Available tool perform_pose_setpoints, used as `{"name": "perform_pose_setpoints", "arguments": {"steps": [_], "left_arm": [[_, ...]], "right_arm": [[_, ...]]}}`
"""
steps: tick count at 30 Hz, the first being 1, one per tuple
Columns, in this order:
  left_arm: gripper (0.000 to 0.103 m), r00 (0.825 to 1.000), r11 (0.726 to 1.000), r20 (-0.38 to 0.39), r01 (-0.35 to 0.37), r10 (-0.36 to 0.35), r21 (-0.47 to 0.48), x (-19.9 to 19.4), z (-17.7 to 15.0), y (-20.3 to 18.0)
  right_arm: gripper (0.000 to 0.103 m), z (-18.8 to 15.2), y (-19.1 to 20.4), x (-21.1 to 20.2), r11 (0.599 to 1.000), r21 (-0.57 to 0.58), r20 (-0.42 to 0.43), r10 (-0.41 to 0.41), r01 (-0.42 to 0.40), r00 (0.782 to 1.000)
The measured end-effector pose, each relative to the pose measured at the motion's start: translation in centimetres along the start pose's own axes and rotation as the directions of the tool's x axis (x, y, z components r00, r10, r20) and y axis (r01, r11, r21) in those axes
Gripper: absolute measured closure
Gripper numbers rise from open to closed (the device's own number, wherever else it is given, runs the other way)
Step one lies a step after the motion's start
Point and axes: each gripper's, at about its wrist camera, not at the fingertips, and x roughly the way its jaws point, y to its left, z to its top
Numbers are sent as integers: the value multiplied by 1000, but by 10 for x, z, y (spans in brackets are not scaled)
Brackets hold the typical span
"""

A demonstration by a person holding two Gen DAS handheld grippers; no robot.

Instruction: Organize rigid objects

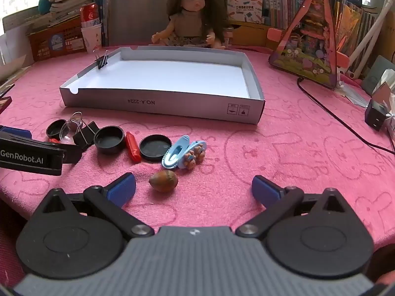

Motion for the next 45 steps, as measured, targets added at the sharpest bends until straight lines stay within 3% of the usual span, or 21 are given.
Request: {"name": "perform_pose_setpoints", "arguments": {"steps": [45], "left_arm": [[0, 1000, 1000, 6, 2, -2, 0, -1, 0, 1]], "right_arm": [[0, 0, 1, 0, 1000, 5, -14, -1, 1, 1000]]}}
